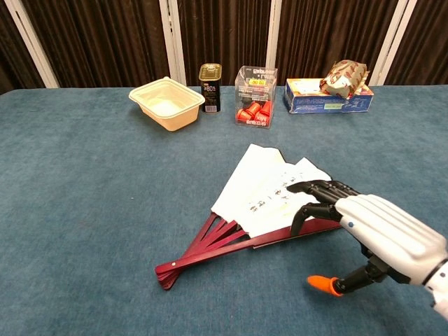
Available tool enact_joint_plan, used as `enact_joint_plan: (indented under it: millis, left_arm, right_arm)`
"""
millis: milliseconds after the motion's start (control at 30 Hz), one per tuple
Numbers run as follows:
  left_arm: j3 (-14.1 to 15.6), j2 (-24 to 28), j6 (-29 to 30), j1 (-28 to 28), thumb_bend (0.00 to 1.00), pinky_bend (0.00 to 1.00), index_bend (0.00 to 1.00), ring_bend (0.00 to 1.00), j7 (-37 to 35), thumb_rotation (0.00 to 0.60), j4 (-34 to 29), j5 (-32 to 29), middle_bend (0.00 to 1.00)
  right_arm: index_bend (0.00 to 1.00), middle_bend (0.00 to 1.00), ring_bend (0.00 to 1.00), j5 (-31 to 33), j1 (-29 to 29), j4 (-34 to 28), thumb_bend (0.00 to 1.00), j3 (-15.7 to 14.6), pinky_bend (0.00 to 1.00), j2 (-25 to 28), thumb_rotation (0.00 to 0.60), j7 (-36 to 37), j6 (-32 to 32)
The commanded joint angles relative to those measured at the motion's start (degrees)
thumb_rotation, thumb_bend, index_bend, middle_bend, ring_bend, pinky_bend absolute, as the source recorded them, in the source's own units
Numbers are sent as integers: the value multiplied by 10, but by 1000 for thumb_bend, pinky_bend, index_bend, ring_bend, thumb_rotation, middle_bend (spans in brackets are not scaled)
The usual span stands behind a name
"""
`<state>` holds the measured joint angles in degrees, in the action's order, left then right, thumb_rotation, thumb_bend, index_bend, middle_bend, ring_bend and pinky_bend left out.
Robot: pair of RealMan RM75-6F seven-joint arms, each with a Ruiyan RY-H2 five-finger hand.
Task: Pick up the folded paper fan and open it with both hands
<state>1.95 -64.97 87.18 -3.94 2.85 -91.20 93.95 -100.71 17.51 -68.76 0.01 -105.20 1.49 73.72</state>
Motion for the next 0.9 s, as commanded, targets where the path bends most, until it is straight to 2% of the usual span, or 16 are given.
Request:
enact_joint_plan:
  millis: [33,500,900]
  left_arm:
    - [0,0,-2,-1,0,0,0,0,0,600,-1,-2,0]
    - [-2,4,-10,-3,0,0,0,0,-3,600,-5,-10,0]
    - [-3,5,-13,-4,0,0,0,0,-3,600,-8,-16,0]
  right_arm:
    - [411,117,9,8,9,15,219,8,0,-22,600,0,-5]
    - [424,123,9,27,42,57,233,30,0,-82,600,-5,-14]
    - [456,137,9,29,49,75,237,11,0,-117,600,-4,-12]
